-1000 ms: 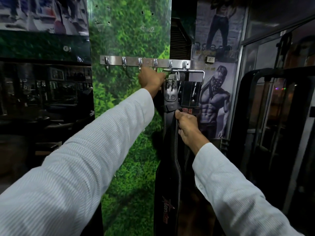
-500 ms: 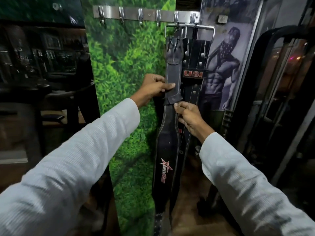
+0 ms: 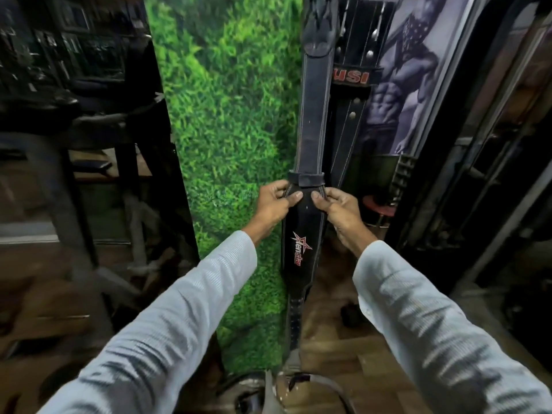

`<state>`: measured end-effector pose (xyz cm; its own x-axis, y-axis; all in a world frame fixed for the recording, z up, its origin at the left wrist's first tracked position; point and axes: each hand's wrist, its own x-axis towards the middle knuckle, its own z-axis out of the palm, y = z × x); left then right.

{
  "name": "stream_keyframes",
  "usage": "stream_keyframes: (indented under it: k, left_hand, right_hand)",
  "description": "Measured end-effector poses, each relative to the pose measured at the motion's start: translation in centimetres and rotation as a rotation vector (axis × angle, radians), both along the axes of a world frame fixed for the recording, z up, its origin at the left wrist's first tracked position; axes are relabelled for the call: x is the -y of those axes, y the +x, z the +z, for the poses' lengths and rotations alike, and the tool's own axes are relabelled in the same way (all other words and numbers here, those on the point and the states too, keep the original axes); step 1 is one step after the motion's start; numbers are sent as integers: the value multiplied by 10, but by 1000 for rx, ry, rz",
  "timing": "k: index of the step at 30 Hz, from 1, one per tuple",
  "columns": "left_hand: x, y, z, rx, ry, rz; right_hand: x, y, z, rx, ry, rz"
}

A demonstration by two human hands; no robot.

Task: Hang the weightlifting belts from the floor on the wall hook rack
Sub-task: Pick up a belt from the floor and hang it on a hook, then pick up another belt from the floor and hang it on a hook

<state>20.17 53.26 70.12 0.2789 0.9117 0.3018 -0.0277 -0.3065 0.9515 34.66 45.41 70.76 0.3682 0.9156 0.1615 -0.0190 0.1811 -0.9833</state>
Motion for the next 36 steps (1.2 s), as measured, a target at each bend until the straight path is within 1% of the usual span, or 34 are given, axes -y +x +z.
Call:
stream_keyframes:
  k: [4, 6, 8, 13, 17, 20, 28, 31, 32, 35, 36]
  left_hand:
    - [12, 1, -11, 77, -49, -1]
    - [17, -2, -19, 74, -89, -11]
    - [24, -8, -32, 52, -138, -31]
    - [50, -22, -69, 4, -207, -32]
    - [69, -33, -96, -54, -258, -24]
    - [82, -40, -120, -100, -315, -6]
    - [134, -63, -213, -176, -548, 20]
    - [154, -71, -255, -254, -605, 45]
    - [159, -72, -269, -278, -621, 55]
    - [174, -73, -310, -368, -635, 113]
    - [178, -74, -326, -392, -645, 122]
  right_hand:
    - [12, -4, -9, 15, 34, -33]
    - [17, -6, -13, 32, 24, -38]
    - [23, -7, -23, 45, -18, -25]
    - [53, -11, -64, -2, -199, 25]
    - [69, -18, -94, 11, -286, 41]
    - [81, -26, -116, -16, -338, 61]
    - [116, -51, -215, -50, -534, 28]
    - [133, -60, -266, -17, -615, 67]
    - [138, -62, -288, -33, -634, 69]
    - [160, -71, -339, -47, -735, 7]
    - [170, -76, -353, -88, -778, -2]
